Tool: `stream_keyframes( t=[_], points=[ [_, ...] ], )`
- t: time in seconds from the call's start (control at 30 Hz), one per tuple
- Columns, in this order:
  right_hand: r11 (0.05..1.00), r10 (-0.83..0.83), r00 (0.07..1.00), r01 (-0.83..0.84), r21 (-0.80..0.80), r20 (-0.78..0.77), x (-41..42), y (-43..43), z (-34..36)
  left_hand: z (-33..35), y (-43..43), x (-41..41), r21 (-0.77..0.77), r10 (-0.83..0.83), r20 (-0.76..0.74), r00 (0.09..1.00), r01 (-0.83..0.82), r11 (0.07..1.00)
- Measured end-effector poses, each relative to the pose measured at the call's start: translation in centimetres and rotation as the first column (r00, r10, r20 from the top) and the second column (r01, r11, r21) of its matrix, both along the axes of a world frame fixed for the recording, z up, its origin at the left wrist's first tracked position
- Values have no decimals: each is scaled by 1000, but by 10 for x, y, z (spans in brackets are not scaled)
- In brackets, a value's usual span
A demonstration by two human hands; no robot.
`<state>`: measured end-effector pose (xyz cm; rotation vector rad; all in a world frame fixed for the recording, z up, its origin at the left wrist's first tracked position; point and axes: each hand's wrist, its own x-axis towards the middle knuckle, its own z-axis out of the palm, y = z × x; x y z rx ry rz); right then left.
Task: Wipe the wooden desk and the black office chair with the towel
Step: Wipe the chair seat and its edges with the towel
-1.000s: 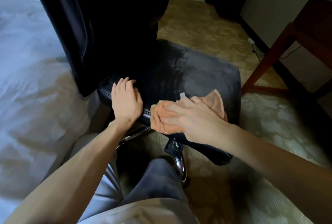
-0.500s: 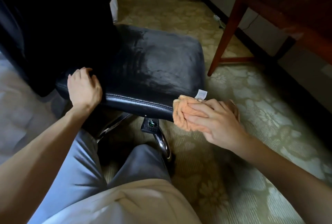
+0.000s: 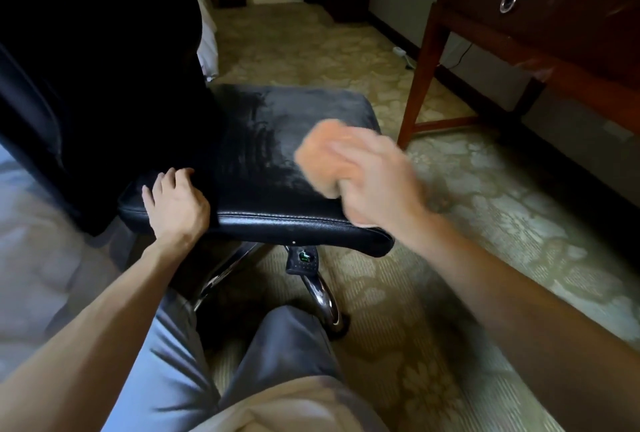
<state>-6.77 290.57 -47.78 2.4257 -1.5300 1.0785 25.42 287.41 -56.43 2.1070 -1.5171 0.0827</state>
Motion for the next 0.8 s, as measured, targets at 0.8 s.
stream_keyframes(
  t=[0.8],
  points=[
    [993, -31, 999, 36, 111, -44, 2, -4, 8, -13, 8, -4, -115, -25, -40, 999, 20, 993]
  ],
)
